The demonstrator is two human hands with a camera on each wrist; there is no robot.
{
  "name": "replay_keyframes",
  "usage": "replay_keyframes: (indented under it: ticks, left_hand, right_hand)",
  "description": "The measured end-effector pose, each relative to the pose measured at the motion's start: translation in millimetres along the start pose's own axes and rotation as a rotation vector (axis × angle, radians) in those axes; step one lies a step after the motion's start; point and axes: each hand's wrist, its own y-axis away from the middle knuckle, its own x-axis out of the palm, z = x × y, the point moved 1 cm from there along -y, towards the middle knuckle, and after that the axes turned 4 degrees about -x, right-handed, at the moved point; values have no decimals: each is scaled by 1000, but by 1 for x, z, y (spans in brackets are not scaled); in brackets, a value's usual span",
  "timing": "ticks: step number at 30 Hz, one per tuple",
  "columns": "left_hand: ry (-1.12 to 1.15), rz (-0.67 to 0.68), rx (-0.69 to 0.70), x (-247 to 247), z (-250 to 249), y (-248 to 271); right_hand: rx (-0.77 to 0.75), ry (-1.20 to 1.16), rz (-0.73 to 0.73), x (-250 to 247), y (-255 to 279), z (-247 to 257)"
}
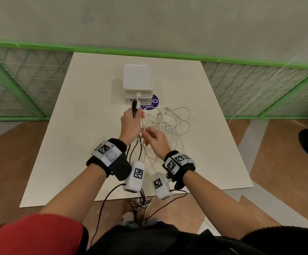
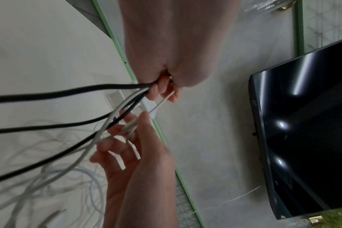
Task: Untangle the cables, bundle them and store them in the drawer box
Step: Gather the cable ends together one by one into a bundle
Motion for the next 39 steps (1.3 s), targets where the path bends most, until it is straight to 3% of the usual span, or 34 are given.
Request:
replay_keyframes:
  ticks: [7, 12, 17, 21, 26, 31, 33, 35, 39]
  left_hand:
    - [24, -49, 38, -13, 3, -5]
    - [114, -149, 78, -23, -6, -8]
    - [145, -75, 183, -24, -18, -1]
    - [112, -138, 244, -26, -22, 4]
    - [114, -137, 276, -28, -35, 12]
    - [399, -49, 156, -29, -56, 17]
    - [278, -51, 212, -32, -60, 18]
    - [6, 13, 291, -29, -57, 20]
    - [-387, 219, 220, -13, -26, 21]
  right_hand:
    - [-138, 155, -67, 0, -1, 2]
    - [-63, 252, -79, -12, 7, -22]
    - [-1, 466, 56, -25, 6, -46]
    - [-69, 501, 188, -24, 0, -40]
    - [-85, 454, 48, -22, -6, -28]
    - [65, 378, 19, -21, -8, -29]
    - [74, 396, 78, -20, -9, -27]
    - [53, 418, 65, -18, -10, -22]
    - [-18, 492, 13, -16, -15, -3]
